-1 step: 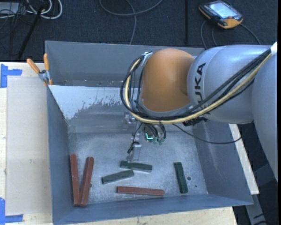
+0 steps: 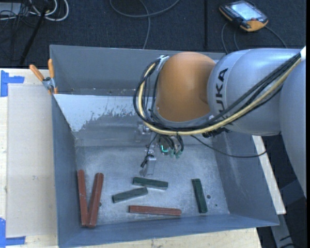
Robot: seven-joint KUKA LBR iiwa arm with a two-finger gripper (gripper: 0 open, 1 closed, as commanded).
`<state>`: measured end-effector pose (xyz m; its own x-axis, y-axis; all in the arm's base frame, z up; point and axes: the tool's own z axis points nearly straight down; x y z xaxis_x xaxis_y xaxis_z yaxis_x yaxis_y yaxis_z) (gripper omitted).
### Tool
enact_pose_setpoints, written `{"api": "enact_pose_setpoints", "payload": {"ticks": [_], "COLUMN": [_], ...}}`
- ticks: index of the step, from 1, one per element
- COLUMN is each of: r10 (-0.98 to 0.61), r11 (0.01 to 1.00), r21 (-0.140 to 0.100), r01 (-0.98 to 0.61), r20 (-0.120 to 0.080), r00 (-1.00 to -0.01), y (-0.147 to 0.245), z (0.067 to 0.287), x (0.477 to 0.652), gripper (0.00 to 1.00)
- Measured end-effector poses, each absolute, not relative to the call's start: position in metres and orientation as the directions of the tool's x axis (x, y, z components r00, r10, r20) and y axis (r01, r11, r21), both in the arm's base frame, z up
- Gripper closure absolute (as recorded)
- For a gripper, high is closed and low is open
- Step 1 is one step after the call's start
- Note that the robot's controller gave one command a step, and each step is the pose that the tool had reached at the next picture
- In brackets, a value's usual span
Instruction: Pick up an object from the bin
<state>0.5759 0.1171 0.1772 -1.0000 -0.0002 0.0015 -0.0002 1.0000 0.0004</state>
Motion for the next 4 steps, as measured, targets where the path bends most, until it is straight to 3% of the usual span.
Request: {"api": "enact_pose_setpoints", "payload": {"ticks": [1,2,3,4], "r10": [-0.057,-0.113,-0.432,-0.431], "r11": [0.998,0.994,0.902,0.902], "r21": [0.000,0.002,0.002,0.002], "r01": [-0.057,-0.113,-0.432,-0.431], "r20": [-0.006,0.004,-0.001,0.000], "r00": [-0.998,-0.994,-0.902,-0.902], "y": [0.115,0.081,0.151,0.151], "z": [0.144,0.108,0.070,0.070], "x": [0.554,0.536,0.532,0.532], "gripper": [0.00,0.00,1.00,1.00]}}
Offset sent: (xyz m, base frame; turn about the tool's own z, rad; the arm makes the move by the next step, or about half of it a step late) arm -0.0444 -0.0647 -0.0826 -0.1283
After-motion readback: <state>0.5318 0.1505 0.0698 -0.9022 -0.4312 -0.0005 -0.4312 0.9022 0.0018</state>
